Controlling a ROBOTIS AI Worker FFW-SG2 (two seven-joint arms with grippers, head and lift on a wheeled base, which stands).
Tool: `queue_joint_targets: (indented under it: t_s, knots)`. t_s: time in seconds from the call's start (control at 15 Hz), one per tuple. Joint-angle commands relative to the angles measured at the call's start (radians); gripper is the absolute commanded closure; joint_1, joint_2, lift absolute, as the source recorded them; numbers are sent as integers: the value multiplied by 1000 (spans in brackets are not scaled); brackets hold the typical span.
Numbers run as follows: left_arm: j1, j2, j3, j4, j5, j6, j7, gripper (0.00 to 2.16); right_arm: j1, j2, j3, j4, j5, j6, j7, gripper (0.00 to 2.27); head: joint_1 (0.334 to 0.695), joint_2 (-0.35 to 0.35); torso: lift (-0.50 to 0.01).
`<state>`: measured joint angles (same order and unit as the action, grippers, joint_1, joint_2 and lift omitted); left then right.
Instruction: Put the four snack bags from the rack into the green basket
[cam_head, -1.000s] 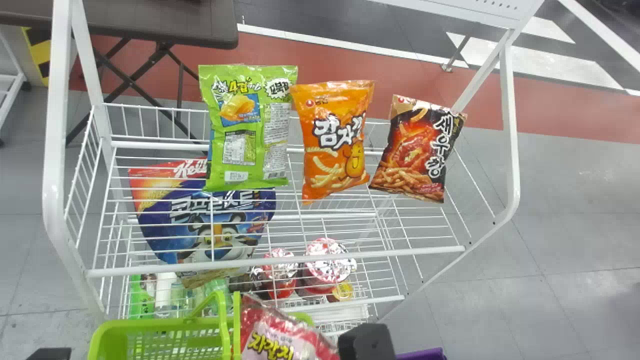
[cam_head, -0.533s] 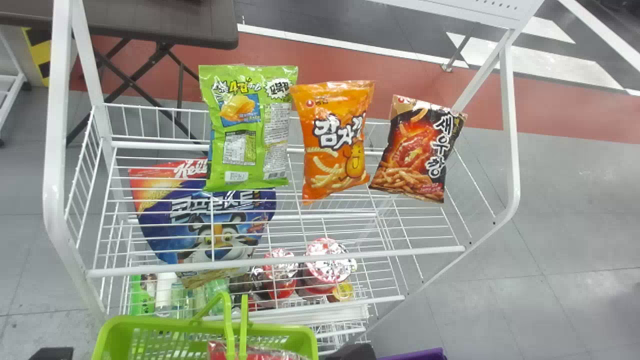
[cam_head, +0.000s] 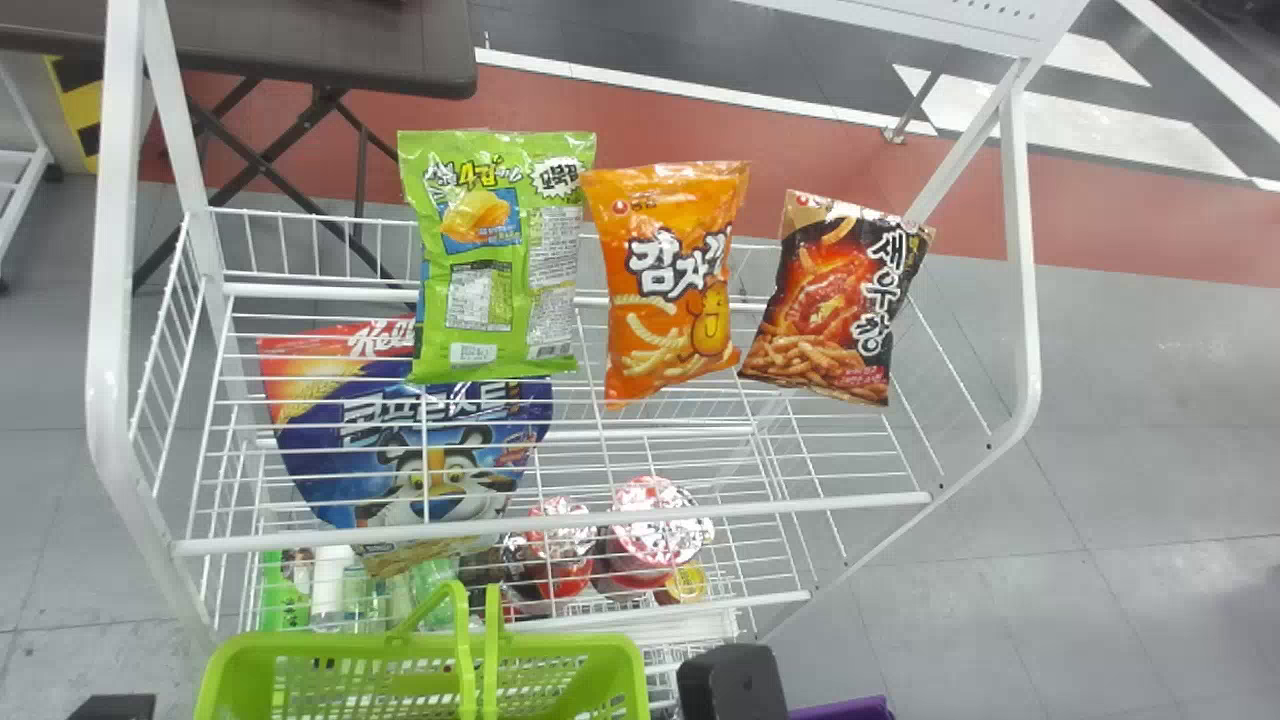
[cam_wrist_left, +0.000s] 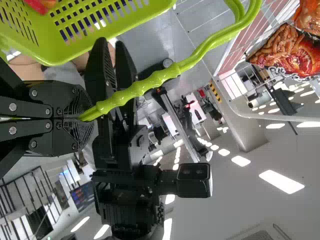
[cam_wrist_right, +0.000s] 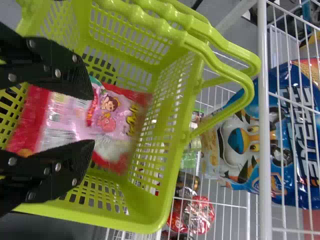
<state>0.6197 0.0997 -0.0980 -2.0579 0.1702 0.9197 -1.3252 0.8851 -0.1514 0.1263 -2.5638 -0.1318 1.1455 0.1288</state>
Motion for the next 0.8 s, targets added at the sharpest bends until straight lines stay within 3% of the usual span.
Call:
queue_joint_targets:
  t_s: [0.0,0.4,0.73]
  knots:
    - [2,0,-3,-2,-1,0,0,1878,0,3,-16,-4,1,-57,-1,63,695,-350,-7]
    - [11,5,-20,-13,-18,9,11,1882,-133,15,-54,160,46,-757,-41,70,695,-350,-7]
    - [0,5,-37,-5,-34,25,32,1878,-495,55,-36,424,31,-738,-43,80,695,-350,-7]
